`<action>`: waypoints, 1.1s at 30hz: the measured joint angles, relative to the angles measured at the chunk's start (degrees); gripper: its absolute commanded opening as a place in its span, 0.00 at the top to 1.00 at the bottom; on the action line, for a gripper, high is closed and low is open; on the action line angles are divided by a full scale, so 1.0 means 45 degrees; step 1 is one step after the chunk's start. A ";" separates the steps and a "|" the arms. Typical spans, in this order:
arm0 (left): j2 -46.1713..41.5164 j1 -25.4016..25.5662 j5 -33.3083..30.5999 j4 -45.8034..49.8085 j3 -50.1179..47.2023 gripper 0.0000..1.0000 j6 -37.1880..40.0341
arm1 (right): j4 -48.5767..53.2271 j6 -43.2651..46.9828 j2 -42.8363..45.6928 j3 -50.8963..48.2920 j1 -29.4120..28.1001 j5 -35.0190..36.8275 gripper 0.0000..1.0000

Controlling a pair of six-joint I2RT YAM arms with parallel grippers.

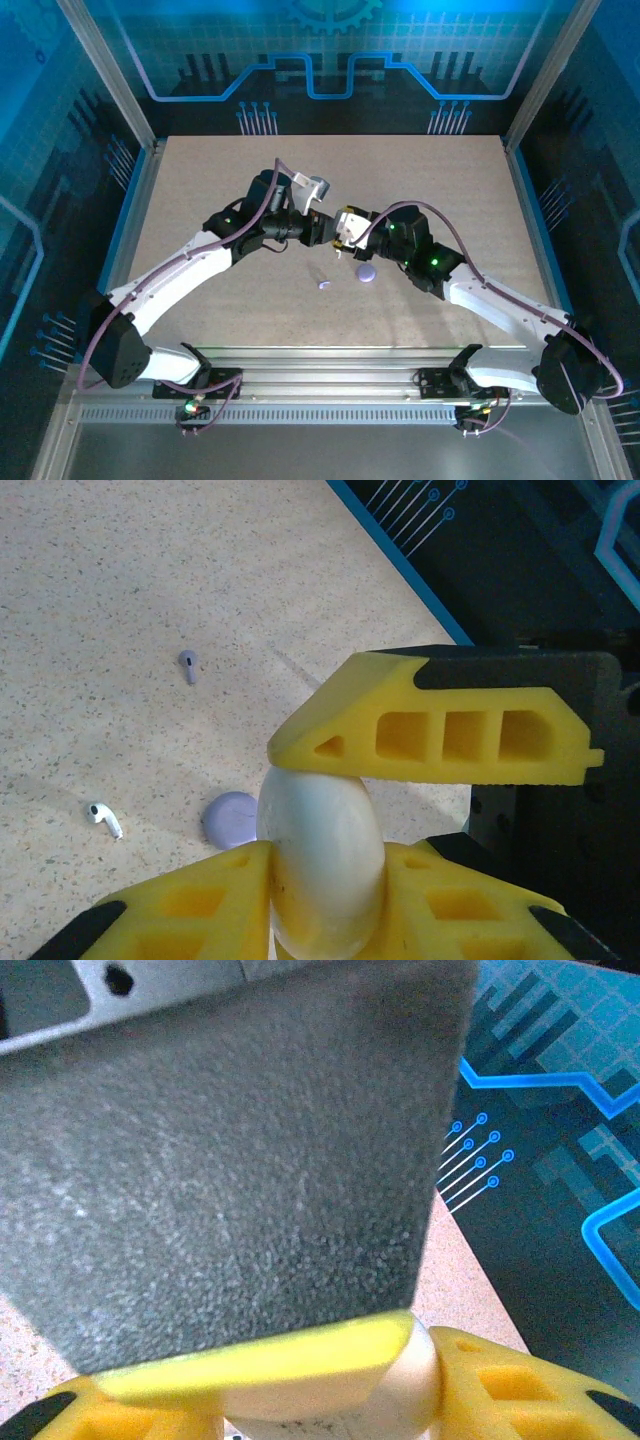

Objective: Insert wireless bluetooth earbuds into charging case

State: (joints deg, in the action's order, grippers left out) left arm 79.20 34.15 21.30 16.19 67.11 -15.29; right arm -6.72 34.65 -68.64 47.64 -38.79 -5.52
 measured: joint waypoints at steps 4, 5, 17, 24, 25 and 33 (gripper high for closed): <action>0.0000 0.0000 0.0010 0.0005 0.0000 0.78 0.0112 | 0.0019 0.0024 0.0000 0.0000 -0.0039 0.0141 0.54; 0.0000 0.0000 0.0010 0.0010 0.0000 0.79 0.0131 | 0.0029 0.0024 0.0000 0.0000 -0.0039 0.0141 0.53; -0.0039 -0.0063 0.0005 -0.0049 -0.0151 0.83 0.0617 | 0.0398 -0.1209 0.0874 0.0000 0.0126 -0.0952 0.27; -0.0787 -0.0282 0.0670 -0.1243 -0.1137 0.83 0.1132 | 0.0826 -0.3269 0.2764 -0.0500 0.2433 -0.4634 0.30; -0.0928 -0.0282 0.0869 -0.1496 -0.1268 0.83 0.1156 | 0.0923 -0.3536 0.2764 -0.0510 0.2807 -0.5212 0.31; -0.1404 -0.0291 0.2497 -0.3434 -0.1744 0.83 0.1287 | 0.2686 -0.4386 0.1773 0.0117 0.4114 -0.8714 0.35</action>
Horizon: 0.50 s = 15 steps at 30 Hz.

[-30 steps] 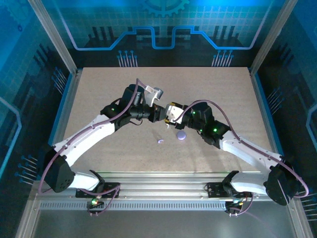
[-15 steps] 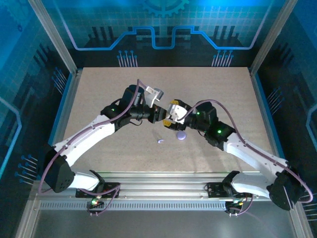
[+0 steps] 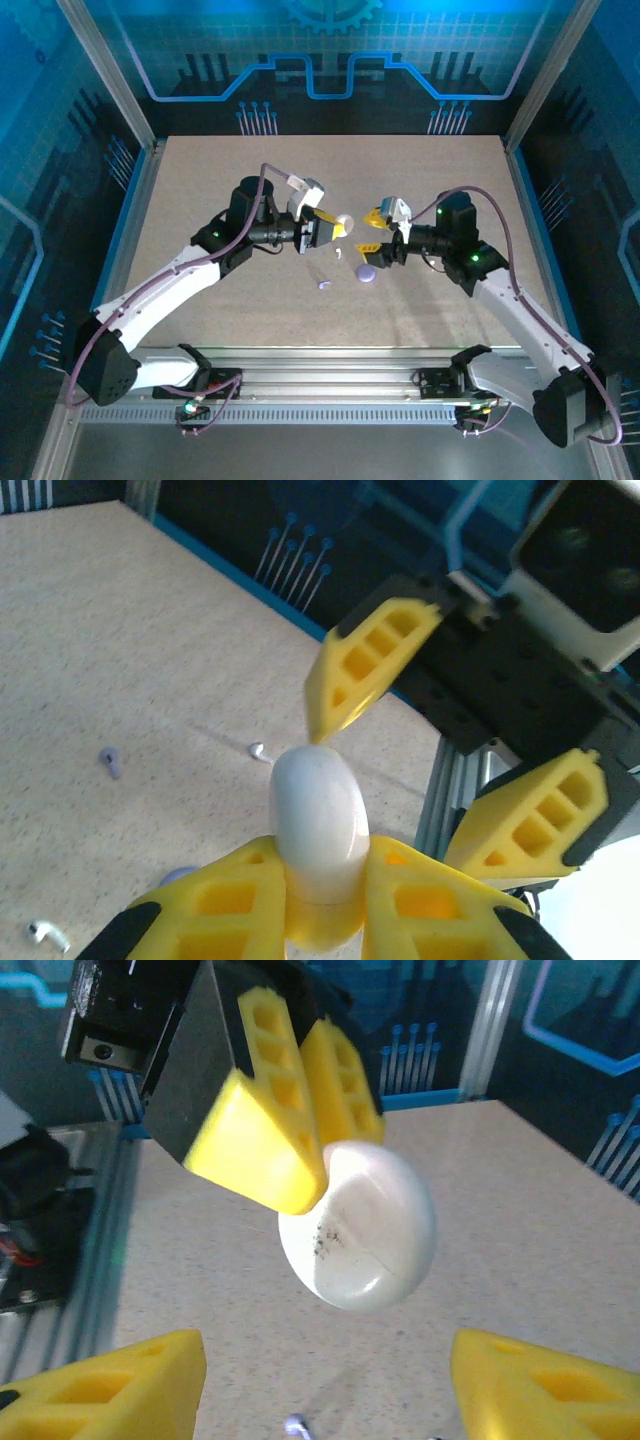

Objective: Insert wireless bluetooth earbuds into charging case

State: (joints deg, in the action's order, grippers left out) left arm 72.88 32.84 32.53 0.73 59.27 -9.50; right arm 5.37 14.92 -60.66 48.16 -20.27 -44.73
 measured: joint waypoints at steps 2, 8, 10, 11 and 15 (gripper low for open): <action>-0.0029 0.0000 0.0340 -0.0257 -0.0058 0.83 0.0102 | 0.0291 -0.0044 -0.0287 0.0350 0.0151 -0.0563 0.36; -0.0049 0.0000 0.1137 -0.0928 -0.0063 0.83 0.0136 | 0.0534 -0.0330 -0.1010 0.1273 0.0442 -0.1972 0.40; -0.0068 0.0000 0.1336 -0.1137 -0.0078 0.83 0.0136 | 0.0685 -0.0364 -0.1394 0.1632 0.0442 -0.2477 0.42; -0.0083 0.0010 0.1413 -0.1243 -0.0097 0.83 0.0136 | 0.0806 -0.0335 -0.1549 0.1763 0.0442 -0.2671 0.43; -0.0112 0.0053 0.1632 -0.1438 -0.0136 0.83 0.0136 | 0.1632 0.0155 -0.2181 0.2467 0.0437 -0.3609 0.52</action>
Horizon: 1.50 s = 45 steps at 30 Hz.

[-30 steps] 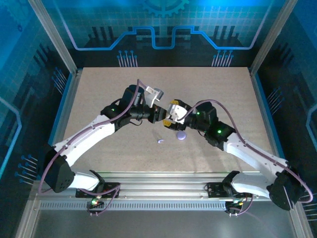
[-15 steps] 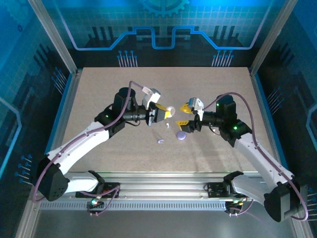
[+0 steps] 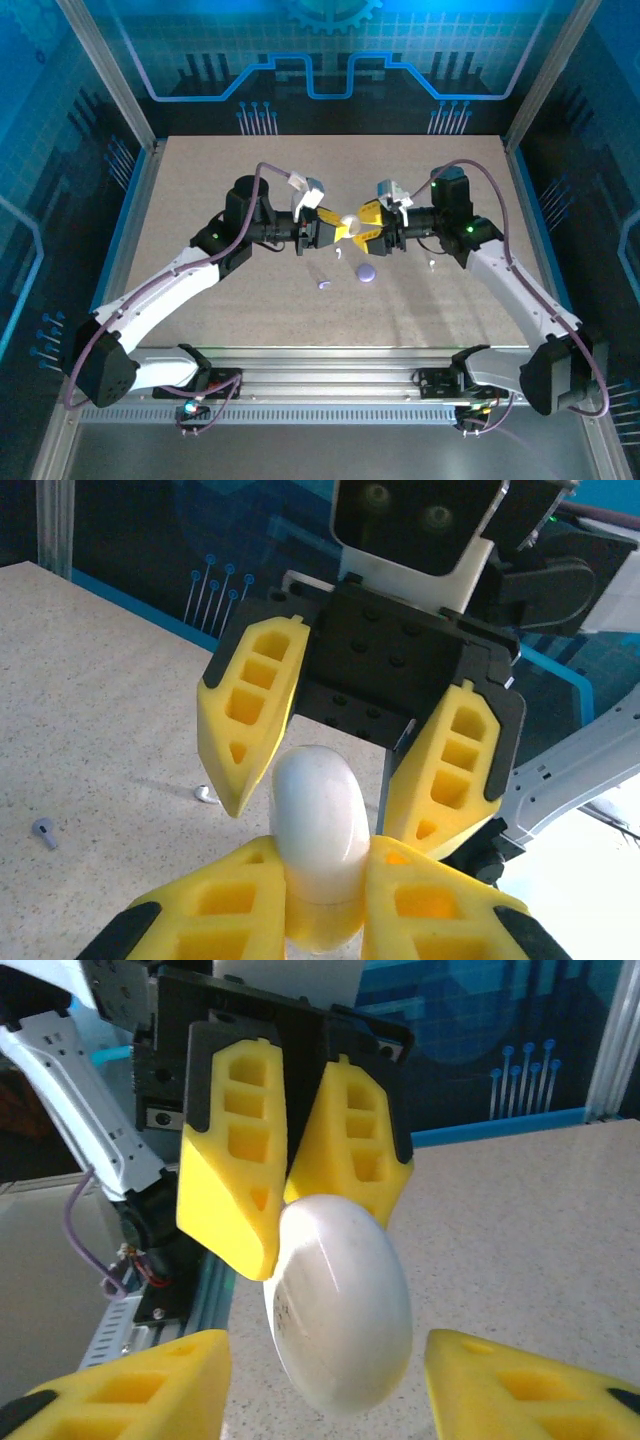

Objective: Insert wireless bluetooth earbuds into charging case

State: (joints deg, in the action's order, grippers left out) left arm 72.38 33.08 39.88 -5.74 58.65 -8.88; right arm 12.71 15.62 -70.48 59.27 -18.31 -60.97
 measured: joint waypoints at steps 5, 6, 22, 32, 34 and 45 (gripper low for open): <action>-0.0005 0.0019 0.0311 -0.0049 0.0000 0.83 0.0005 | 0.1263 0.1078 -0.0408 0.0753 0.0000 -0.0792 0.62; -0.0005 0.0024 0.0427 -0.0049 0.0000 0.83 0.0010 | 0.1540 0.1311 -0.0461 0.0869 0.0000 -0.0908 0.64; -0.0005 0.0117 0.1020 0.0282 0.0005 0.84 0.0500 | 0.5746 0.4901 -0.1870 0.2749 0.0000 -0.2380 0.62; -0.0005 0.0194 0.1273 0.0792 0.0029 0.84 0.1117 | 0.7082 0.5965 -0.2123 0.3026 0.0000 -0.2545 0.78; -0.0005 0.0199 0.1350 0.0889 0.0034 0.82 0.1239 | 0.7237 0.6047 -0.2127 0.3026 0.0000 -0.2540 0.86; -0.0005 0.0175 0.0471 0.0889 0.0000 0.30 0.1409 | 0.5255 0.4396 -0.1039 0.2055 0.0257 -0.2259 0.91</action>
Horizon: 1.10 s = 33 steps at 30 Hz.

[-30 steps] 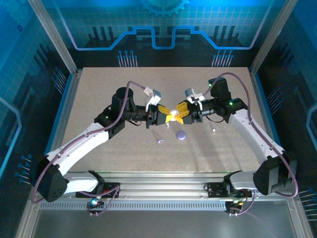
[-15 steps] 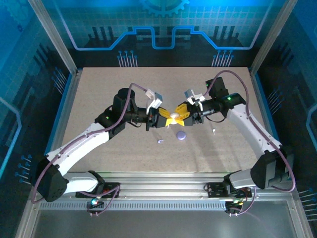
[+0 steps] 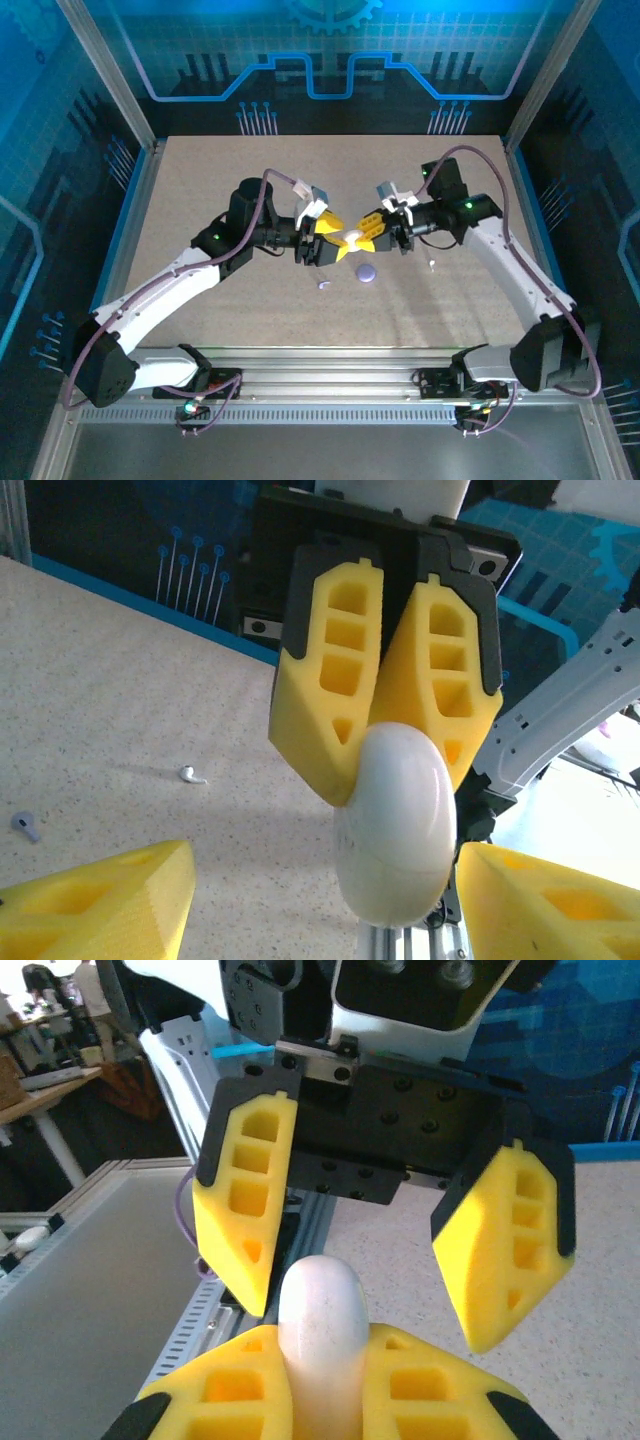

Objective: Insert wireless bluetooth earbuds into charging case

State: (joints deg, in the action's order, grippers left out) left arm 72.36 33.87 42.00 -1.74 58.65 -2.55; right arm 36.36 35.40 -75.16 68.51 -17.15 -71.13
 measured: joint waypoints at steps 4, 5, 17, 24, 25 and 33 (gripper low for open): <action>-0.0053 0.0000 -0.0034 -0.0364 -0.0277 0.35 0.0243 | -0.1928 -0.1574 0.1132 -0.1273 0.0107 0.0573 0.91; -0.0097 0.0000 -0.0034 -0.0486 -0.0418 0.35 0.0330 | -0.2297 -0.1841 0.1311 -0.1481 0.0121 0.0690 0.90; -0.0330 0.0204 0.0510 -0.1870 -0.1316 0.34 0.1826 | -0.4289 -0.3400 0.1870 -0.1967 0.0146 0.0991 0.90; -0.0330 0.0228 0.0641 -0.2365 -0.1418 0.37 0.2030 | -0.4221 -0.3293 0.1870 -0.1967 0.0010 0.0928 0.89; -0.0330 0.0228 0.0641 -0.2390 -0.1418 0.37 0.2025 | -0.4201 -0.3288 0.1865 -0.1967 -0.0015 0.0918 0.89; -0.0282 0.0228 0.0641 -0.3002 -0.1418 0.37 0.1894 | -0.4182 -0.3245 0.1778 -0.1894 -0.0214 0.0801 0.89</action>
State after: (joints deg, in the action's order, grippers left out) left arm 71.09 34.89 44.88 -15.25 52.27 5.98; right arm 17.54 20.80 -67.16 59.99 -18.11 -67.53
